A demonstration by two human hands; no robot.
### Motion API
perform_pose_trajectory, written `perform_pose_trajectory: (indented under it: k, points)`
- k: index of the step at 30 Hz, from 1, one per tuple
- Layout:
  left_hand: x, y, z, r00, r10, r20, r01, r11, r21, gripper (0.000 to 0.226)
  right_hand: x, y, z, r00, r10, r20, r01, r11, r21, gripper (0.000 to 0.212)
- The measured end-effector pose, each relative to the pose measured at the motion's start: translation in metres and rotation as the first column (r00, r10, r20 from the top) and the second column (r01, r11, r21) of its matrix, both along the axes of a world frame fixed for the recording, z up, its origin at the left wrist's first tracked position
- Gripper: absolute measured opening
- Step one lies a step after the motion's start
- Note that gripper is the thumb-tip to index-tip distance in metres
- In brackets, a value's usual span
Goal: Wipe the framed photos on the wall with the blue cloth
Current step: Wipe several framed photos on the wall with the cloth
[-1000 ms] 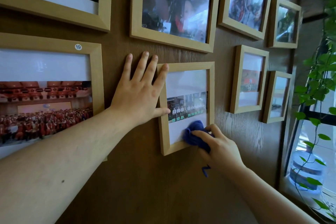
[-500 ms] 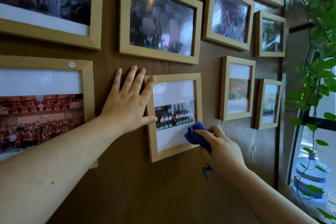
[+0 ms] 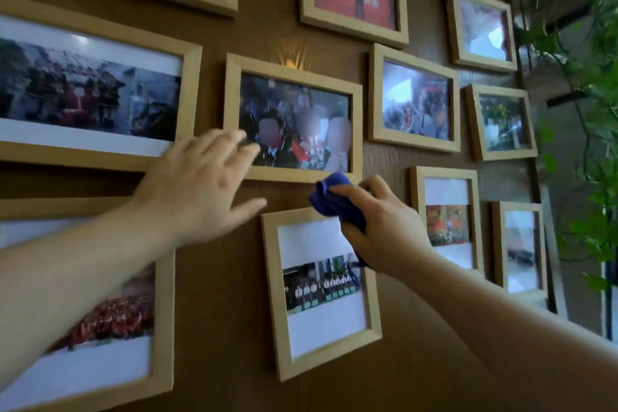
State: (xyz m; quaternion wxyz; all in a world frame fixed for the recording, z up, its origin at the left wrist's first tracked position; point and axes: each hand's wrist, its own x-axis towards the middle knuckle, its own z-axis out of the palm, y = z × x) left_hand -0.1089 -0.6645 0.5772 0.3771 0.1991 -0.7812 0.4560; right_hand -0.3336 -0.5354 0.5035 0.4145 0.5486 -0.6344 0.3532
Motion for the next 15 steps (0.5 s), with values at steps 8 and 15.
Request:
perform_pose_trajectory:
  k: [8, 15]
  points:
    - [0.011, -0.019, 0.069, 0.988, 0.15, -0.027, -0.151, 0.989, 0.0, 0.1, 0.051, -0.041, 0.084, 0.989, 0.144, 0.027, -0.14, 0.982, -0.127, 0.046]
    - [-0.003, -0.037, 0.077, 0.963, 0.27, -0.015, -0.27, 0.963, 0.004, 0.116, 0.07, -0.086, 0.121, 0.988, 0.143, 0.052, -0.127, 0.965, -0.228, 0.052]
